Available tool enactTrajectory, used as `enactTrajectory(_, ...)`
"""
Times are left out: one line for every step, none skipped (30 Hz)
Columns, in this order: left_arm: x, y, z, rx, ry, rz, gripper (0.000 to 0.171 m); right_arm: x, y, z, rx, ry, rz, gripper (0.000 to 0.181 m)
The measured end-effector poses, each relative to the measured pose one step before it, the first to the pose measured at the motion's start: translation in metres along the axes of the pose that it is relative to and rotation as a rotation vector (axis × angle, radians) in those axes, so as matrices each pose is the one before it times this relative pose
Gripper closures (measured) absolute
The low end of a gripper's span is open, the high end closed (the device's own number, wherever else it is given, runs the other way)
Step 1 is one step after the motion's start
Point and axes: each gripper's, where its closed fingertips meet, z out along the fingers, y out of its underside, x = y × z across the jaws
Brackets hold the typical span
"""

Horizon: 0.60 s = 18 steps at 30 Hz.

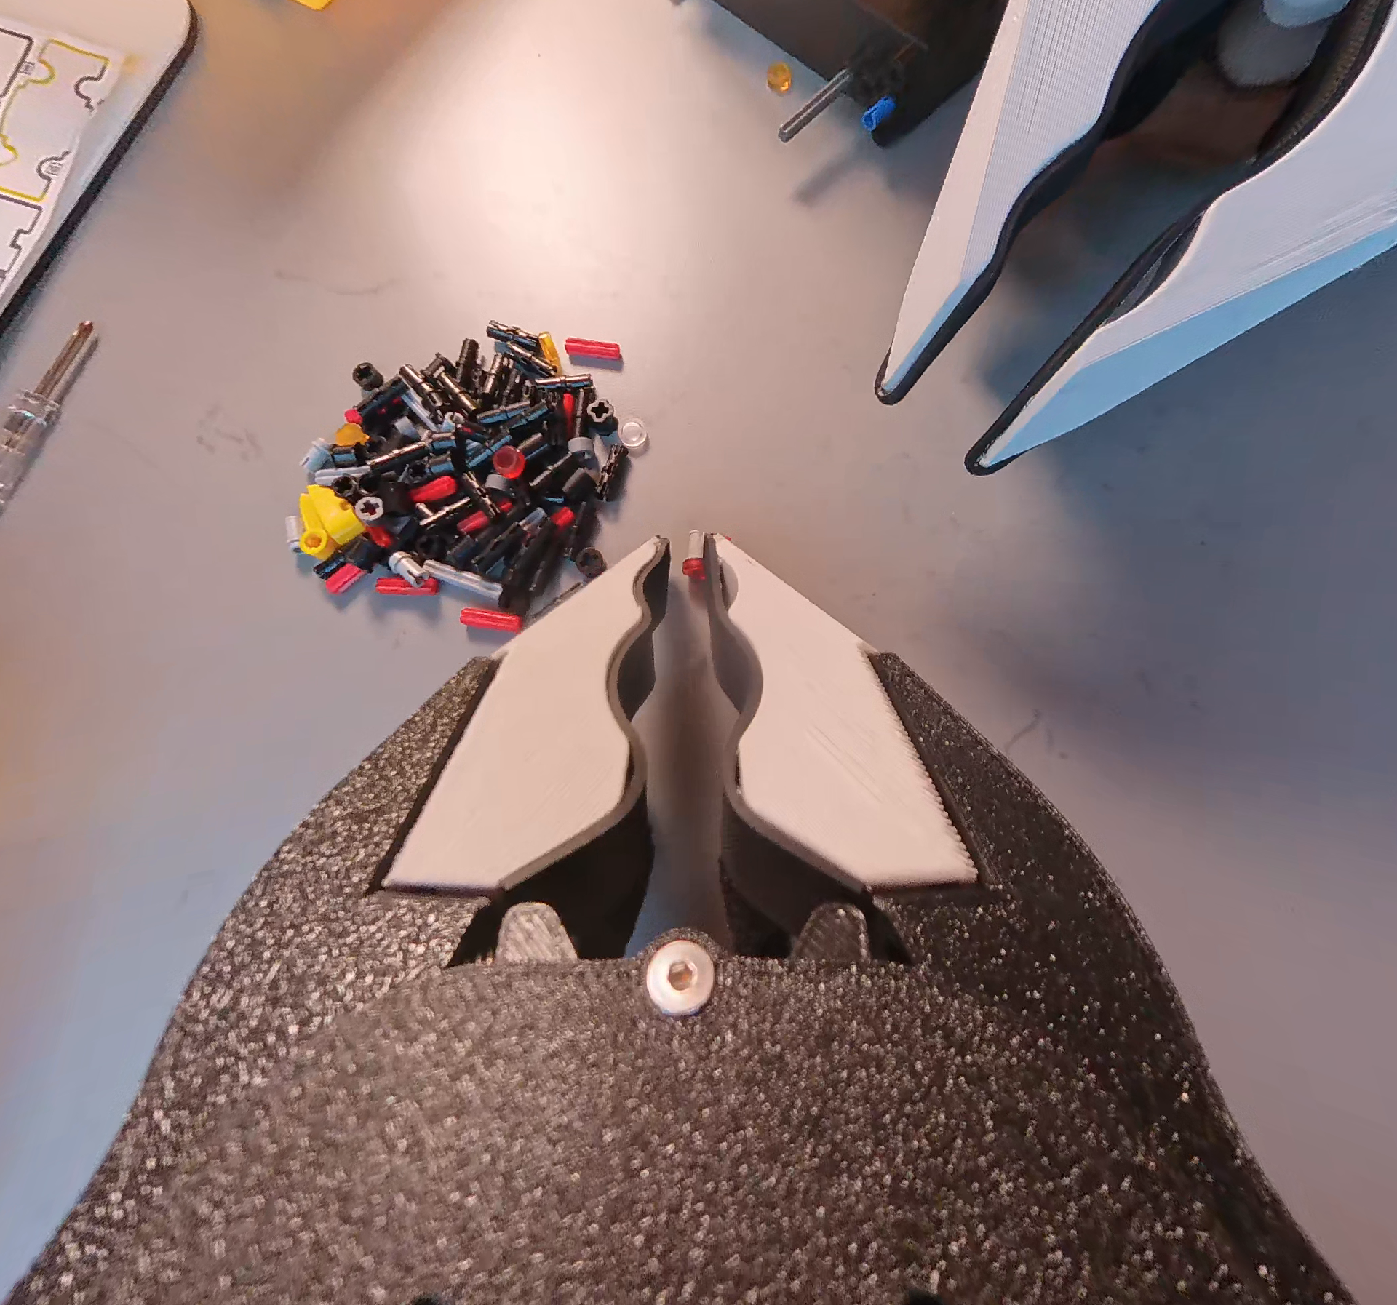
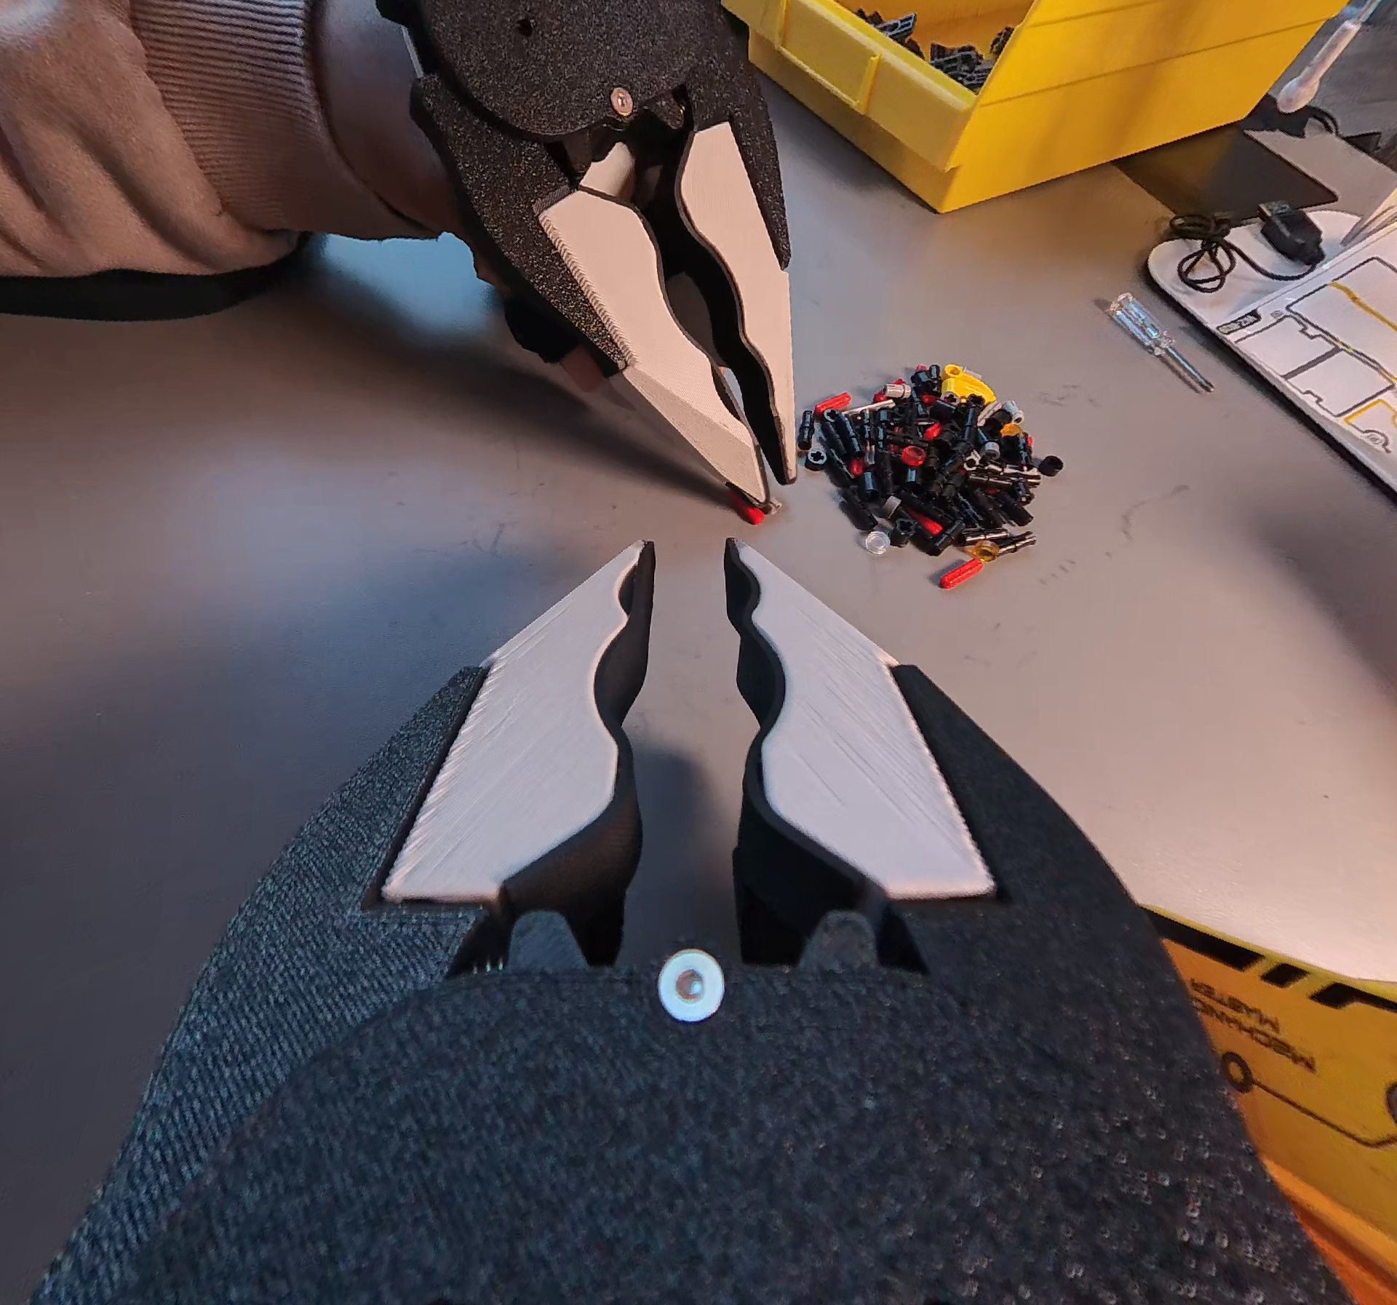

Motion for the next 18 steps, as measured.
enactTrajectory(0.00013, 0.00050, -0.00043, 0.00001, 0.0052, -0.0077, 0.164, 0.00003, -0.00012, -0.00003, 0.0004, -0.0002, 0.0008, 0.163)
enactTrajectory(0.00009, 0.00028, -0.00034, 0.00183, 0.0056, -0.0095, 0.163, -0.00005, 0.00019, 0.00012, -0.0014, -0.0006, -0.0002, 0.163)
enactTrajectory(0.00023, 0.00032, -0.00020, 0.00281, 0.0067, -0.0082, 0.163, -0.00013, 0.00033, 0.00015, -0.0020, -0.0002, -0.0010, 0.163)
enactTrajectory(-0.00002, 0.00055, -0.00023, -0.00006, 0.0053, -0.0101, 0.164, -0.00024, 0.00025, 0.00026, -0.0018, -0.0006, -0.0016, 0.163)
enactTrajectory(-0.00033, 0.00131, -0.00031, -0.00799, 0.0016, -0.0070, 0.166, -0.00030, 0.00019, 0.00014, -0.0017, -0.0010, -0.0016, 0.163)
enactTrajectory(-0.00009, 0.00132, -0.00044, -0.00855, 0.0013, 0.0000, 0.166, -0.00016, 0.00001, 0.00000, -0.0003, -0.0004, -0.0012, 0.163)
enactTrajectory(0.00015, 0.00169, -0.00016, -0.00992, 0.0007, 0.0046, 0.166, -0.00012, -0.00005, -0.00016, 0.0013, -0.0001, -0.0005, 0.163)
enactTrajectory(0.00047, 0.00095, 0.00028, -0.00368, 0.0015, 0.0046, 0.166, -0.00007, -0.00016, -0.00008, 0.0010, -0.0008, 0.0006, 0.163)
enactTrajectory(0.00094, 0.00066, 0.00061, -0.00223, 0.0043, 0.0030, 0.166, 0.00009, 0.00004, -0.00003, 0.0000, -0.0008, 0.0012, 0.163)
enactTrajectory(0.00006, -0.00070, 0.00031, 0.00553, -0.0010, 0.0020, 0.166, -0.00017, 0.00006, -0.00004, -0.0004, -0.0016, 0.0006, 0.163)
enactTrajectory(-0.00036, -0.00018, 0.00019, -0.00036, -0.0033, 0.0039, 0.166, -0.00021, 0.00013, 0.00009, -0.0006, -0.0017, -0.0002, 0.163)
enactTrajectory(-0.00045, 0.00015, 0.00001, -0.00270, -0.0037, 0.0065, 0.166, -0.00031, 0.00007, -0.00003, -0.0007, -0.0015, -0.0014, 0.163)
enactTrajectory(0.00000, -0.00026, 0.00012, -0.00057, -0.0013, 0.0080, 0.165, -0.00051, 0.00008, 0.00007, -0.0003, -0.0021, -0.0025, 0.163)
enactTrajectory(0.00011, -0.00015, 0.00020, 0.00040, -0.0020, 0.0090, 0.165, -0.00046, -0.00003, -0.00002, 0.0000, -0.0011, -0.0029, 0.163)
enactTrajectory(0.00023, -0.00027, 0.00024, 0.00153, -0.0008, 0.0086, 0.165, -0.00024, 0.00000, -0.00004, -0.0001, 0.0001, -0.0022, 0.163)
enactTrajectory(-0.00004, -0.00049, 0.00027, 0.00221, -0.0019, 0.0093, 0.164, -0.00006, 0.00012, 0.00010, -0.0007, -0.0002, -0.0008, 0.163)
enactTrajectory(-0.00026, -0.00052, 0.00042, 0.00214, -0.0032, 0.0119, 0.163, -0.00011, 0.00020, 0.00005, -0.0012, -0.0007, 0.0002, 0.163)
enactTrajectory(0.00028, -0.00046, 0.00047, 0.00213, 0.0006, 0.0138, 0.163, -0.00005, 0.00003, 0.00005, -0.0005, -0.0003, 0.0004, 0.163)
